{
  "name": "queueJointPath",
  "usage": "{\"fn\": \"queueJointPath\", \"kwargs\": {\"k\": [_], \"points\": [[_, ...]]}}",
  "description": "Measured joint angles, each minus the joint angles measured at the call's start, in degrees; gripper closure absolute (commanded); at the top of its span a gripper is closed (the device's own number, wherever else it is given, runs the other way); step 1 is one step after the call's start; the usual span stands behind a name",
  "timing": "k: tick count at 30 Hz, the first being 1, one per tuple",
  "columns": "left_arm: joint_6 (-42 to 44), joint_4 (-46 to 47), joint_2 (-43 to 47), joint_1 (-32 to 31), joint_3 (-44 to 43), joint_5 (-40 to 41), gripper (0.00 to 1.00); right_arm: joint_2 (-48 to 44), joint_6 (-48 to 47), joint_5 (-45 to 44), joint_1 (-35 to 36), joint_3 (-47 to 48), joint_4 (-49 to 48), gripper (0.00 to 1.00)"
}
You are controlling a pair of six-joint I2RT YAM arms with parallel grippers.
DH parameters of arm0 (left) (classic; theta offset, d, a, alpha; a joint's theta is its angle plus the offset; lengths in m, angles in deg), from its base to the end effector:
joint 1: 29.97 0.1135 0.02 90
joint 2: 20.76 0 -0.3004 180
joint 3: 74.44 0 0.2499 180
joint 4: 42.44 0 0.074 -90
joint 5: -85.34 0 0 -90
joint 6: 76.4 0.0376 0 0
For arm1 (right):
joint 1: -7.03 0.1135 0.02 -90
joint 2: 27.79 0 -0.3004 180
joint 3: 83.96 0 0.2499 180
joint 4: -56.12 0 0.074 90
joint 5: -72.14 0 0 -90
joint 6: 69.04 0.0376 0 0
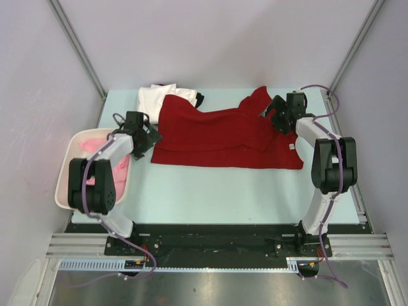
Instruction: Fold and stack the t-shirts
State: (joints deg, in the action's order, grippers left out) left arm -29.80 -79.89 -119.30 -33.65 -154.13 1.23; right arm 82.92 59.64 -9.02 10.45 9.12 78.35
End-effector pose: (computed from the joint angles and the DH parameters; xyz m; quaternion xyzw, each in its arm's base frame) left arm 0.3624 -0.0194 0.2371 -0.3387 0.8939 -0.0705 0.2850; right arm 0.4486 0.0326 0.2476 0.2424 0.8706 0.2169 0.3692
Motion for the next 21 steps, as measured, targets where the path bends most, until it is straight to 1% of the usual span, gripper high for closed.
{"fn": "queueJointPath", "kwargs": {"k": [4,8,11,15,17,21], "points": [[-1.2,-0.2,11.4,-1.4,9.3,1.5,0.00,-7.1,-3.3,-4.5,2.0,-2.6,3.7,0.00],[-1.4,0.0,18.1,-4.5,12.7,1.6,0.00,-18.3,-6.1,-9.2,4.6,-6.1,7.4,0.00],[-1.2,-0.3,19.0,-8.2,13.5,1.0,0.00,-25.8,-6.6,-12.2,5.9,-9.4,10.5,0.00],[-2.0,-1.0,18.7,-12.5,15.7,1.0,0.00,-31.9,-5.9,-14.7,6.4,-17.6,12.4,0.00],[-3.3,0.5,18.8,-13.7,18.9,0.2,0.00,-34.5,-5.2,-15.1,6.5,-22.8,13.3,0.00],[-7.7,5.1,18.8,-13.9,27.2,-1.1,0.00,-41.9,-3.5,-14.8,7.0,-34.1,13.1,0.00]]}}
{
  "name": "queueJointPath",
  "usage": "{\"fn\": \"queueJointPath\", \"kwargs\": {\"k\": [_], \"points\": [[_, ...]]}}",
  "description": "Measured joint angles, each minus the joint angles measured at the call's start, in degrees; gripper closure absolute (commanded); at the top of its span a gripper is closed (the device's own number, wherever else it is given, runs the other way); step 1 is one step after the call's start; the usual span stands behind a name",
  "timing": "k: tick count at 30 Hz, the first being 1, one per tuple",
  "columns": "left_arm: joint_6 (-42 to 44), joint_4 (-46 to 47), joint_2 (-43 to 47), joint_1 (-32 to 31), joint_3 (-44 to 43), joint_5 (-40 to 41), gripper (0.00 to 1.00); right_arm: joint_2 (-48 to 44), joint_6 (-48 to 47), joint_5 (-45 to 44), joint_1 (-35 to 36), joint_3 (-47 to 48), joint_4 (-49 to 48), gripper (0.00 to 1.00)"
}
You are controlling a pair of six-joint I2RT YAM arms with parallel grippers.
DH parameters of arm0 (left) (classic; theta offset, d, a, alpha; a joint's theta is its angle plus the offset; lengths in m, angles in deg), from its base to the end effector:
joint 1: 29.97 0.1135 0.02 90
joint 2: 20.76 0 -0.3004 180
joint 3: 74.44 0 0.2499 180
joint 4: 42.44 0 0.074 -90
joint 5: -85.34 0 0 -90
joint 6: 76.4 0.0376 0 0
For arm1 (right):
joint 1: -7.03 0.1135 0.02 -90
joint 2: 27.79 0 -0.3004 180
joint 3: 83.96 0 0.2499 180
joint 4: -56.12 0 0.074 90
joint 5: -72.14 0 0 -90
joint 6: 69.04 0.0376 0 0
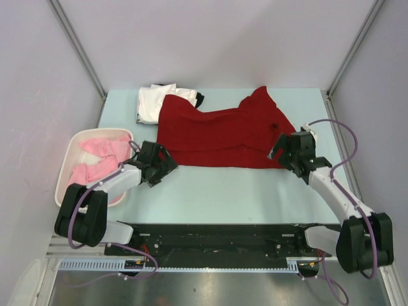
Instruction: Fold and stack the t-shirts
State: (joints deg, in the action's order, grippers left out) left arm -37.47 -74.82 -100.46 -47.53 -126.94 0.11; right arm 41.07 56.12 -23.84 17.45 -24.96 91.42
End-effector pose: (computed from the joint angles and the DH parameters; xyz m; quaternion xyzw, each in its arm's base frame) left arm 0.2345 -0.0709 0.1987 -0.2884 0.9201 -0.1146 0.2391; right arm 0.2332 0.0389 0.2719 0.2172 0.8975 0.1031 0.3698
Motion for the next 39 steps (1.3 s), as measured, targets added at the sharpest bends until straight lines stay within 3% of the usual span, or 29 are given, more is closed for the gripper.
{"fn": "queueJointPath", "kwargs": {"k": [10,15,19,22,23,25,26,39], "points": [[-12.7,17.5,-2.1,0.1,3.9,-1.1,0.02,-12.3,2.8,2.7,2.7,-11.1,-5.7,0.00],[-17.9,22.8,-4.8,0.1,4.1,-1.1,0.15,-16.2,3.8,2.3,3.0,-13.1,-5.7,0.00],[-20.9,24.4,-6.7,0.1,4.2,-0.9,0.39,-18.5,3.9,1.8,3.1,-13.3,-5.4,0.00],[-22.8,24.8,-7.8,0.1,4.2,-0.7,0.65,-19.0,4.0,1.3,3.1,-13.3,-5.2,0.00],[-23.5,24.8,-8.1,0.1,4.4,-0.5,0.79,-19.0,4.1,1.2,3.1,-13.3,-5.2,0.00],[-23.7,24.3,-9.0,0.2,4.4,-0.4,0.96,-19.1,4.1,0.7,3.1,-13.4,-4.8,0.00],[-23.9,24.3,-9.7,0.2,4.4,-0.4,1.00,-19.1,4.2,0.6,3.1,-13.4,-4.5,0.00],[-24.6,26.8,-12.9,0.4,2.3,-1.0,1.00,-20.8,5.8,-2.5,1.9,-16.0,-0.7,0.00]]}}
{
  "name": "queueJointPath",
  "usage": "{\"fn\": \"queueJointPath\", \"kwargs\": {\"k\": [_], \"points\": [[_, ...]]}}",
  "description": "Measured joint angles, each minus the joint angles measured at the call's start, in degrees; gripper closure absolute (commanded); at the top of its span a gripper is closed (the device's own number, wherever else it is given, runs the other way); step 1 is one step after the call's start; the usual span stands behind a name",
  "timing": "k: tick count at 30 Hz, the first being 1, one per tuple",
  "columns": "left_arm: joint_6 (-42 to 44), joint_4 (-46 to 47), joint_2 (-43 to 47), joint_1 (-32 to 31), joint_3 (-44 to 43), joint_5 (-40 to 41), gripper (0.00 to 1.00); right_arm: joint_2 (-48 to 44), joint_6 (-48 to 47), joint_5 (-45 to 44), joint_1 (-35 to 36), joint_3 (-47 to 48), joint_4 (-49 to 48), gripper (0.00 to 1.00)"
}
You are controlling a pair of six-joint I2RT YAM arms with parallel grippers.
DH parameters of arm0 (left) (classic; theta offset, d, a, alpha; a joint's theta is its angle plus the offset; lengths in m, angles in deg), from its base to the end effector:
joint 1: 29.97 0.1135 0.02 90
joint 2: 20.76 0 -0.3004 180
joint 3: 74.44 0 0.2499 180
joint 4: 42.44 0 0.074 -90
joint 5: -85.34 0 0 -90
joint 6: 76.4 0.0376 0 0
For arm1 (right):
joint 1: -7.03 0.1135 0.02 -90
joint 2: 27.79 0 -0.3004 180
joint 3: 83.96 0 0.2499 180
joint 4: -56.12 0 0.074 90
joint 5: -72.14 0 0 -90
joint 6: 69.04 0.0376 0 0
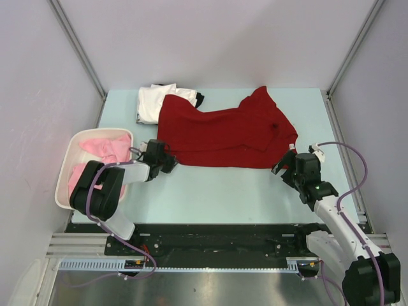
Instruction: Fold and stack the t-shirts
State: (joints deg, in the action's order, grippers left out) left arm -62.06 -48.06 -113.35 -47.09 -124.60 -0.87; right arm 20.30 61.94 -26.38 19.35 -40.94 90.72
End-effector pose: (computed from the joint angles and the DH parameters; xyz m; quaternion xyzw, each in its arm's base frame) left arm 0.2803 -0.0838 0.1620 -0.4666 0.8083 -0.2377 0.2691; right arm 0.1515 0.0274 0.2440 0.2540 0.8667 0.1301 0.4092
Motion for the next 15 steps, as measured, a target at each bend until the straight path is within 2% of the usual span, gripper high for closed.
{"fn": "queueJointPath", "kwargs": {"k": [2,3,4,5,6,7,8,10,15], "points": [[0.0,0.0,0.0,0.1,0.0,-0.1,0.96,0.1,0.8,0.1,-0.9,-1.2,0.4,0.00],[0.1,0.0,0.0,0.1,0.0,-0.2,0.88,0.3,1.1,0.2,-1.2,-1.6,0.5,0.00],[0.1,0.0,0.1,0.1,0.0,-0.3,0.64,0.7,1.5,0.3,-1.4,-1.9,0.6,0.00],[0.3,-0.3,0.2,0.2,0.0,-0.4,0.55,1.0,1.7,0.4,-1.5,-2.2,0.7,0.00],[0.3,-0.6,0.4,0.2,0.0,-0.6,0.49,1.2,1.9,0.7,-1.5,-2.3,0.7,0.00],[0.7,-0.4,0.8,0.3,-0.1,-1.0,0.38,1.4,2.0,0.9,-1.5,-2.3,0.7,0.00],[0.7,-0.5,1.3,0.3,-0.3,-1.0,0.32,1.4,2.1,1.1,-1.5,-2.3,0.6,0.00],[0.4,-0.5,2.0,0.3,-0.6,-1.1,0.27,1.4,2.2,1.4,-1.5,-2.3,0.3,0.00],[0.6,-1.8,1.6,0.3,-1.9,-1.2,0.30,1.3,2.5,1.9,-1.4,-2.3,0.0,0.00]]}}
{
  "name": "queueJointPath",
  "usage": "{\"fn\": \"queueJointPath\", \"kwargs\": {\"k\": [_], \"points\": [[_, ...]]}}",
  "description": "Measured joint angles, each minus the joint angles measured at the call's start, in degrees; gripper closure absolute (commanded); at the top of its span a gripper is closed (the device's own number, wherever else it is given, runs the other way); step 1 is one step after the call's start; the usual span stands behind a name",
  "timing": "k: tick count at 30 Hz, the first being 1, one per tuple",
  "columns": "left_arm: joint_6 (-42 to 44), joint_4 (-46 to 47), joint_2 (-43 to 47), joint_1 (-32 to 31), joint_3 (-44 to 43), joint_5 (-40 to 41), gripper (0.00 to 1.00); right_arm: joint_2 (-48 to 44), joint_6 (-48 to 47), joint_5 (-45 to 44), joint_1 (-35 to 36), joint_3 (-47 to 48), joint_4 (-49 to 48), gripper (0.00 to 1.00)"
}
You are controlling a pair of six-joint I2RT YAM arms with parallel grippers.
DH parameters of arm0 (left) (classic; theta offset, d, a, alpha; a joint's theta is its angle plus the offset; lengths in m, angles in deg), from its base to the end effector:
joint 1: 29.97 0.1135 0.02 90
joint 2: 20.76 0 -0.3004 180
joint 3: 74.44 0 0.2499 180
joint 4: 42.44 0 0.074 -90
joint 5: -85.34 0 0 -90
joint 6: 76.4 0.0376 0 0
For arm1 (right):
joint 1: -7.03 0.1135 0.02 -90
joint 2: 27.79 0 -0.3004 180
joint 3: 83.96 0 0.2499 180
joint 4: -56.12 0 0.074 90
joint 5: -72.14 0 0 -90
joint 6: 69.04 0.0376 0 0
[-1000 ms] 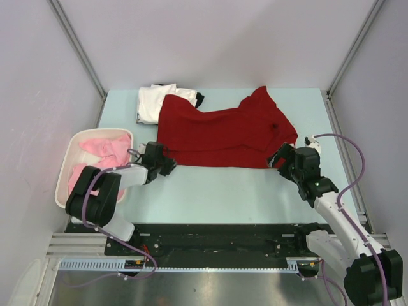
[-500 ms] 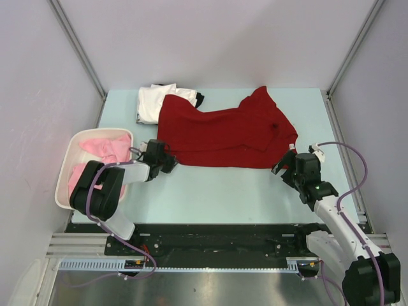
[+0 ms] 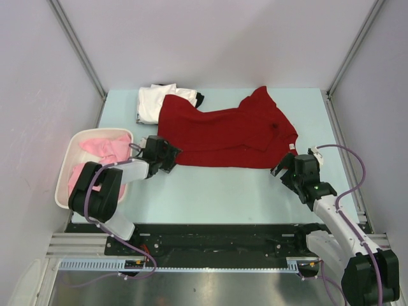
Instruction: Fold and stack the t-shirts
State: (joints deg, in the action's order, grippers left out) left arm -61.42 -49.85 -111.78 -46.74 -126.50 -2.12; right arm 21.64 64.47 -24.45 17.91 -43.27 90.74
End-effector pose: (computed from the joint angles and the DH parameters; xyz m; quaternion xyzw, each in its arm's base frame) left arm 0.2845 -0.0840 0.1760 -0.4589 0.8068 -0.2525 0.2733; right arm 0.1507 0.0246 0.2273 0.2794 0.8735 0.1337 0.3756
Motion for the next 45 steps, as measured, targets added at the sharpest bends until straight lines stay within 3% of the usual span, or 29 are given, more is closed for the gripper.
{"fn": "queueJointPath", "kwargs": {"k": [3,4,6,8,22,38,39,41,45], "points": [[0.1,-0.2,-1.2,0.3,-1.1,-0.2,0.45,-0.4,0.0,0.2,0.0,0.0,0.0,0.00],[0.0,-0.2,-1.8,0.4,-1.3,-0.3,0.63,-0.6,0.0,0.3,0.0,0.0,0.0,0.00],[0.1,-0.3,-2.6,0.6,-1.4,-0.2,0.88,-1.2,0.0,0.5,-0.1,0.0,0.1,0.00],[0.0,-0.4,-3.7,0.9,-1.2,-0.4,1.00,-1.5,0.0,0.5,-0.2,0.0,0.2,0.00],[-0.4,1.9,-3.4,1.2,0.2,-0.9,1.00,6.8,3.7,0.1,-5.2,-3.3,-4.0,0.03],[0.2,1.5,-0.5,1.2,2.9,-1.4,1.00,21.4,10.5,-0.5,-10.1,-4.8,-29.6,0.19],[0.3,1.4,-0.3,1.2,3.1,-1.5,1.00,22.8,10.9,-0.6,-10.2,-4.6,-31.7,0.27],[0.5,1.3,0.2,1.2,3.5,-1.5,1.00,25.5,11.1,-0.4,-10.9,-4.0,-34.8,0.30],[0.5,1.0,1.3,1.2,4.5,-1.6,1.00,29.1,12.0,0.1,-12.0,-3.5,-38.5,0.54]]}}
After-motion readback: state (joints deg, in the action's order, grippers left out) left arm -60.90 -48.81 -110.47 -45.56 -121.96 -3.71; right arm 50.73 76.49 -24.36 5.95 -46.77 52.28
